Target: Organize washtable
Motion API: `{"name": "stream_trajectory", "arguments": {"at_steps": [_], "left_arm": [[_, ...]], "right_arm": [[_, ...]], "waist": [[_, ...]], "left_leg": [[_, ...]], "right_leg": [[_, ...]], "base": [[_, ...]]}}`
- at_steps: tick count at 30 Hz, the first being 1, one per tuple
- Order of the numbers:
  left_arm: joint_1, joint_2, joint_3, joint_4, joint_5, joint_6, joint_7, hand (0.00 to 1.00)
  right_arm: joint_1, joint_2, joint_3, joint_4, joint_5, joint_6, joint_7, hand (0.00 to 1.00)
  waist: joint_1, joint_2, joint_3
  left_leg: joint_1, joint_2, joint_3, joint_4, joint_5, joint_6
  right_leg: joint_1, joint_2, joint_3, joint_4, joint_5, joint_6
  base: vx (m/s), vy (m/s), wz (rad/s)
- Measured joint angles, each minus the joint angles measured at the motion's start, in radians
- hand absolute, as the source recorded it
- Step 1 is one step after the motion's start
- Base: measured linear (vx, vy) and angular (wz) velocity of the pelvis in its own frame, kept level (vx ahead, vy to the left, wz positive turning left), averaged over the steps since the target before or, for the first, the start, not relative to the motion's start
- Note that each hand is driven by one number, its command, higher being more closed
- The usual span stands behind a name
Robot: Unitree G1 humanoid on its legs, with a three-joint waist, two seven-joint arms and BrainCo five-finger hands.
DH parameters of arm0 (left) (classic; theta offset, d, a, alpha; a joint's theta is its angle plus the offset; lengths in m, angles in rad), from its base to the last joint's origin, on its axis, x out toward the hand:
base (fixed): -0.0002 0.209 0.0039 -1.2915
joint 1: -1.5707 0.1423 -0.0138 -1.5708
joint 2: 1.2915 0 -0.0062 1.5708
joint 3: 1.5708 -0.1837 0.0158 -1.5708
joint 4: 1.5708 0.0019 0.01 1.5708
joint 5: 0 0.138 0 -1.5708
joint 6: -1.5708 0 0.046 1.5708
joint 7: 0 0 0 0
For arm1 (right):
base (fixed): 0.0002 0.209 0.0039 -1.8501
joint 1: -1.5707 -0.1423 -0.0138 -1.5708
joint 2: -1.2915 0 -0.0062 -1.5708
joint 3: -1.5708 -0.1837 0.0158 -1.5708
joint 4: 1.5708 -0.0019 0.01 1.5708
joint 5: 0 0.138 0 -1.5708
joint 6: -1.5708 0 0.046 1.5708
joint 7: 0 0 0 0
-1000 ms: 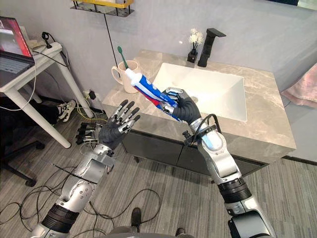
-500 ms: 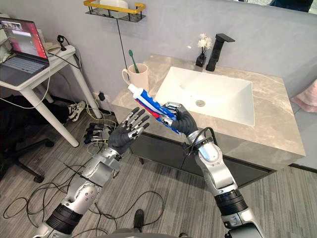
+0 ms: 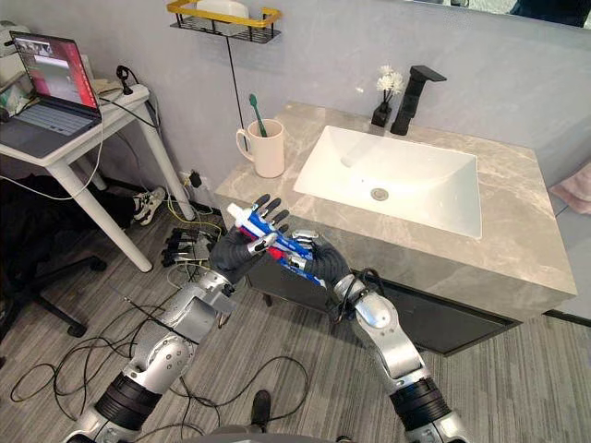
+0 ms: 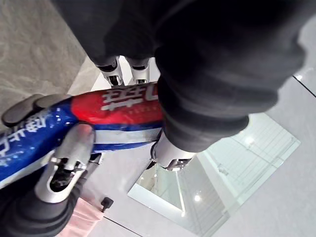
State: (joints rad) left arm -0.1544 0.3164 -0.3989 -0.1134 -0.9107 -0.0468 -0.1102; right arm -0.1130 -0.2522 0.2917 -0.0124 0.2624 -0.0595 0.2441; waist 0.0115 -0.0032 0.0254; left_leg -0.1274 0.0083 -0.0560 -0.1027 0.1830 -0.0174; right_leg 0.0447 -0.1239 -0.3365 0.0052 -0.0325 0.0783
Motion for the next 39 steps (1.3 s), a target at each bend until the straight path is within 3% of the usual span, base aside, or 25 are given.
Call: {"name": "stream_trajectory", "arguments": {"at_steps": [5, 6, 29, 30, 34, 39], "left_arm": [[0.001, -0.001, 0.003, 0.000, 0.000, 0.000, 0.000, 0.00], [0.002, -0.002, 0.005, 0.000, 0.000, 0.000, 0.001, 1.00], [0.021, -0.048, 0.037, 0.006, -0.021, 0.004, 0.009, 1.00], [0.021, -0.049, 0.037, 0.006, -0.021, 0.003, 0.009, 1.00], [0.021, -0.049, 0.045, 0.006, -0.018, -0.002, 0.009, 1.00], [-0.071, -0.002, 0.077, 0.009, 0.023, 0.000, 0.018, 1.00]], "right_arm": [[0.008, 0.022, 0.001, 0.048, -0.002, -0.003, 0.000, 1.00], [0.010, 0.022, 0.001, 0.053, -0.002, -0.003, -0.001, 1.00], [0.035, 0.070, 0.024, 0.075, -0.017, -0.006, -0.005, 1.00], [0.035, 0.071, 0.024, 0.075, -0.017, -0.006, -0.006, 0.00], [0.033, 0.081, 0.019, 0.069, -0.015, -0.002, -0.024, 0.00], [0.014, 0.089, 0.018, 0.067, 0.075, 0.005, -0.023, 0.00]], "waist": [[0.000, -0.010, -0.008], [0.000, -0.010, -0.008], [-0.005, -0.024, -0.021], [-0.005, -0.025, -0.022], [-0.003, -0.037, -0.030], [0.001, -0.038, -0.033]], "left_leg": [[-0.001, 0.001, 0.005, 0.000, 0.000, 0.000], [-0.001, 0.001, 0.006, 0.000, 0.000, 0.000], [0.014, 0.020, 0.089, 0.000, -0.006, -0.003], [0.014, 0.020, 0.089, 0.000, -0.006, -0.003], [0.014, 0.019, 0.091, 0.000, -0.006, -0.003], [0.014, 0.020, 0.094, 0.000, -0.006, -0.003]], "right_leg": [[-0.004, 0.000, 0.005, 0.000, 0.000, 0.000], [-0.004, 0.000, 0.006, 0.000, 0.000, 0.000], [-0.033, 0.005, 0.093, -0.002, 0.021, -0.008], [-0.033, 0.005, 0.093, -0.002, 0.022, -0.008], [-0.033, 0.004, 0.094, -0.004, 0.024, -0.011], [-0.033, 0.005, 0.095, -0.006, 0.027, -0.014]], "base": [[0.00, -0.002, -0.01], [0.01, -0.006, -0.04], [-0.01, 0.003, -0.11], [0.00, 0.000, 0.00], [0.00, 0.000, 0.00], [0.00, 0.000, 0.00]]}}
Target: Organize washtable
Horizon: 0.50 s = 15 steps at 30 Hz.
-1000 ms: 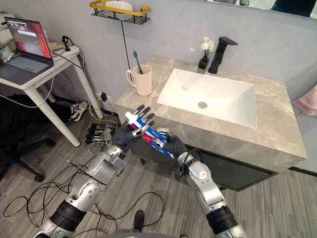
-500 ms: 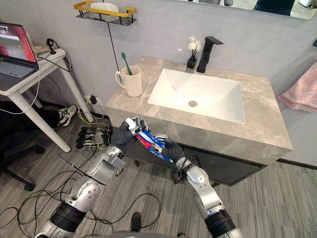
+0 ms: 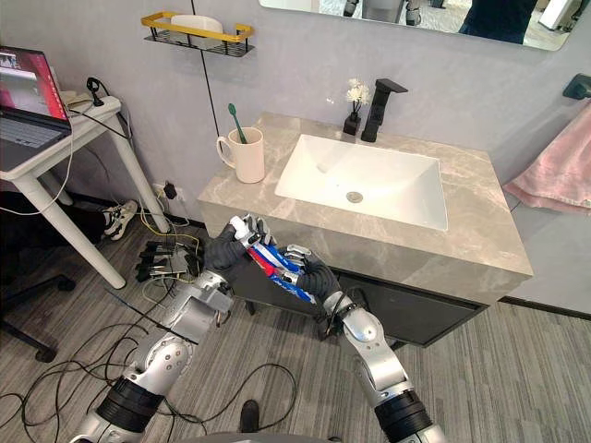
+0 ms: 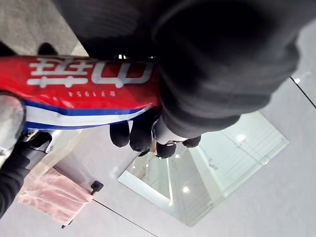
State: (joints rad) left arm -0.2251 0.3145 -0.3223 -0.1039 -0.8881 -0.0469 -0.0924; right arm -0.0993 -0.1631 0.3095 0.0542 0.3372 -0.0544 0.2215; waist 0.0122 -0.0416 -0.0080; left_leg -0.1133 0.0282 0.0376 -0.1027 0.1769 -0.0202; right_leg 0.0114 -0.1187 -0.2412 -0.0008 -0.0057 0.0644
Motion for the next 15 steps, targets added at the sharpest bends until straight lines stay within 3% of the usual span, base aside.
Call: {"name": "stream_trajectory", "arguments": {"at_steps": [6, 15], "left_arm": [[-0.212, 0.090, 0.081, 0.080, 0.039, -0.031, 0.014, 1.00], [-0.291, 0.111, 0.088, 0.181, 0.124, -0.044, 0.021, 1.00]], "right_arm": [[-0.009, -0.002, -0.003, 0.000, 0.076, 0.009, 0.002, 0.00], [0.050, -0.006, -0.038, 0.001, 0.104, 0.015, 0.002, 0.00]], "waist": [[-0.001, 0.002, -0.020], [-0.009, 0.002, -0.020]], "left_leg": [[0.000, 0.008, 0.007, 0.000, -0.002, -0.003], [0.000, 0.009, 0.019, 0.000, -0.004, -0.006]], "right_leg": [[0.001, -0.001, 0.009, -0.014, 0.008, 0.003], [0.002, 0.001, 0.026, -0.030, 0.025, 0.007]], "base": [[0.01, -0.007, -0.05], [0.02, -0.007, -0.04]]}}
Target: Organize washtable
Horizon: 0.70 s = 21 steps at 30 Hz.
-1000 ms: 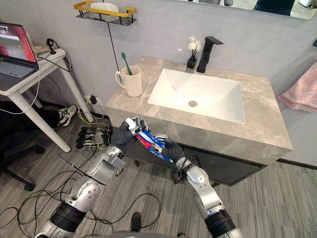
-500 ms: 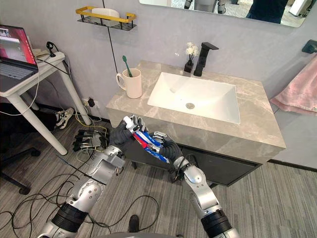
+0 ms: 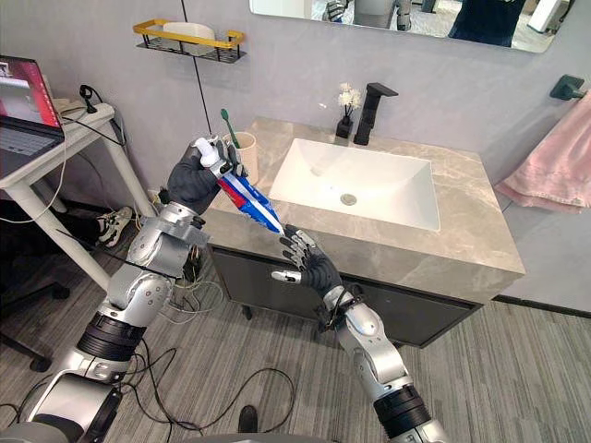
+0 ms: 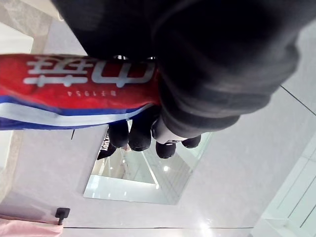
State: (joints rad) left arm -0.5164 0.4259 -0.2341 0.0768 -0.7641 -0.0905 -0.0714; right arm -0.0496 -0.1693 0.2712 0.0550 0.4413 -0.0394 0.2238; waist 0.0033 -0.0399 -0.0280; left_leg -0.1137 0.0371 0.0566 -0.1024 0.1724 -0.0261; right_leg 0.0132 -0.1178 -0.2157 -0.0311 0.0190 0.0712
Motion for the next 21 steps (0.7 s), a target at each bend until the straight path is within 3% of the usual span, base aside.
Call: {"name": "stream_trajectory", "arguments": {"at_steps": [6, 11, 16, 21], "left_arm": [[-0.303, 0.123, 0.024, 0.178, 0.035, -0.008, 0.072, 1.00], [-0.538, 0.198, 0.080, 0.240, 0.085, -0.090, 0.151, 1.00], [-0.625, 0.231, 0.087, 0.245, 0.149, -0.142, 0.200, 1.00], [-0.648, 0.254, 0.090, 0.257, 0.208, -0.153, 0.251, 1.00]], "right_arm": [[0.140, 0.000, 0.018, 0.001, 0.030, 0.005, 0.024, 0.00], [0.264, 0.002, 0.043, 0.019, 0.039, 0.008, 0.065, 0.00], [0.296, 0.003, 0.048, 0.067, 0.016, 0.009, 0.085, 0.00], [0.304, 0.008, 0.040, 0.086, -0.020, 0.009, 0.083, 0.00]], "waist": [[-0.016, -0.002, 0.000], [-0.049, -0.014, 0.001], [-0.047, -0.019, 0.001], [-0.054, -0.054, 0.005]], "left_leg": [[0.000, 0.006, 0.025, 0.000, -0.005, -0.005], [-0.005, 0.017, 0.035, 0.000, -0.007, -0.005], [-0.017, 0.023, 0.057, 0.000, -0.007, -0.006], [-0.020, 0.028, 0.081, 0.000, -0.011, -0.011]], "right_leg": [[-0.011, 0.004, 0.025, -0.006, 0.006, -0.003], [-0.021, 0.012, 0.033, -0.006, 0.005, -0.006], [-0.047, 0.015, 0.056, -0.004, 0.006, -0.006], [-0.064, 0.018, 0.081, -0.005, 0.016, -0.014]], "base": [[0.00, -0.004, -0.13], [0.00, -0.014, -0.07], [0.01, -0.009, -0.14], [0.01, 0.000, -0.15]]}}
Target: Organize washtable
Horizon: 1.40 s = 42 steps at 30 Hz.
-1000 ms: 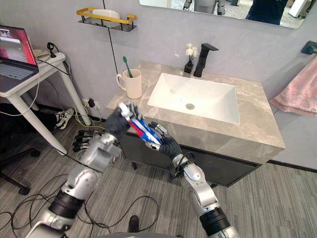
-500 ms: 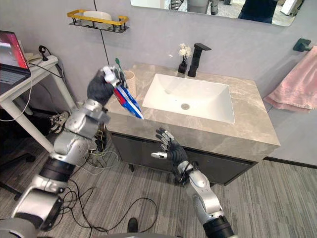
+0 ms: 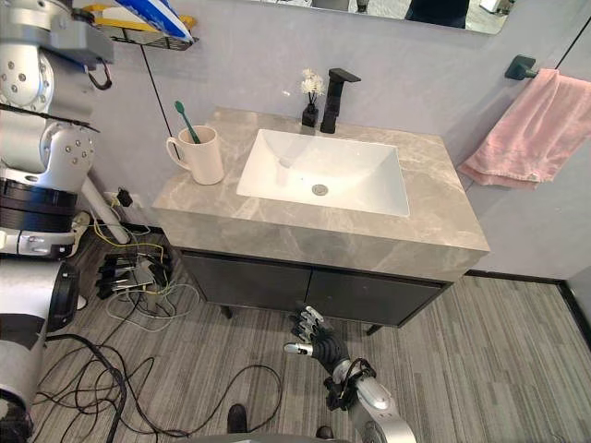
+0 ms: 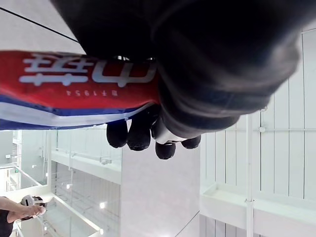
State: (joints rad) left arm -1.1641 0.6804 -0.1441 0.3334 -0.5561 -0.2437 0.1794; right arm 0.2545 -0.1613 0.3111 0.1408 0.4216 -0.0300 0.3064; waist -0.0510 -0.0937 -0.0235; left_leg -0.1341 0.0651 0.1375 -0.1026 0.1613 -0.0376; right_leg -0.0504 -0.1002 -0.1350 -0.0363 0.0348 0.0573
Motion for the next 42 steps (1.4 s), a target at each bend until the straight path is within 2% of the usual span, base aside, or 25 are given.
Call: {"name": "stream_trajectory", "arguments": {"at_steps": [2, 7, 11, 15, 22, 29, 42], "left_arm": [[0.000, 0.002, 0.010, 0.000, 0.026, -0.001, 0.024, 1.00], [0.000, 0.002, 0.044, 0.000, 0.104, 0.000, 0.068, 1.00], [0.000, 0.002, 0.043, 0.000, 0.143, 0.001, 0.080, 1.00], [0.000, 0.002, 0.043, 0.007, 0.161, 0.002, 0.087, 1.00], [-0.041, -0.008, 0.035, 0.060, 0.216, 0.025, 0.102, 1.00], [-0.074, -0.008, 0.025, 0.069, 0.256, 0.038, 0.111, 1.00], [-0.116, -0.008, 0.003, 0.152, 0.258, 0.046, 0.114, 1.00]], "right_arm": [[0.002, 0.006, -0.003, 0.000, -0.001, -0.001, -0.002, 0.00], [0.019, 0.028, -0.024, -0.001, -0.001, -0.003, -0.003, 0.00], [0.018, 0.038, -0.025, -0.003, -0.003, -0.004, -0.005, 0.00], [0.017, 0.038, -0.024, -0.002, -0.005, -0.005, -0.012, 0.00], [0.014, 0.039, -0.021, -0.003, -0.025, -0.015, -0.022, 0.00], [0.006, 0.046, -0.019, -0.008, -0.031, -0.033, -0.026, 0.00], [-0.014, 0.047, -0.019, -0.009, -0.027, -0.041, -0.035, 0.00]], "waist": [[-0.005, -0.020, 0.005], [-0.017, -0.049, 0.021], [-0.017, -0.076, 0.046], [-0.016, -0.090, 0.066], [-0.018, -0.095, 0.096], [-0.021, -0.096, 0.163], [-0.024, -0.102, 0.224]], "left_leg": [[-0.010, 0.002, 0.003, 0.000, -0.003, -0.005], [-0.024, 0.001, 0.003, 0.000, -0.003, -0.005], [-0.028, 0.003, 0.004, 0.000, -0.003, -0.005], [-0.045, 0.003, 0.007, 0.001, -0.003, -0.005], [-0.060, 0.003, 0.008, 0.006, 0.001, 0.001], [-0.073, 0.003, 0.008, 0.007, 0.001, 0.001], [-0.102, 0.003, 0.011, 0.007, 0.001, 0.001]], "right_leg": [[-0.012, 0.002, 0.004, -0.001, 0.003, -0.003], [-0.025, 0.002, 0.004, -0.001, 0.005, -0.003], [-0.029, 0.005, 0.005, -0.002, 0.008, 0.001], [-0.047, 0.009, 0.009, -0.003, 0.011, -0.003], [-0.060, 0.011, 0.010, -0.006, 0.015, -0.003], [-0.065, 0.013, 0.010, -0.027, 0.027, -0.010], [-0.095, 0.014, 0.021, -0.035, 0.037, -0.011]], "base": [[0.00, -0.003, -0.10], [0.02, 0.004, 0.00], [0.01, 0.002, 0.00], [0.01, 0.003, -0.03], [0.04, 0.005, -0.01], [0.00, 0.000, 0.00], [0.00, 0.002, -0.01]]}}
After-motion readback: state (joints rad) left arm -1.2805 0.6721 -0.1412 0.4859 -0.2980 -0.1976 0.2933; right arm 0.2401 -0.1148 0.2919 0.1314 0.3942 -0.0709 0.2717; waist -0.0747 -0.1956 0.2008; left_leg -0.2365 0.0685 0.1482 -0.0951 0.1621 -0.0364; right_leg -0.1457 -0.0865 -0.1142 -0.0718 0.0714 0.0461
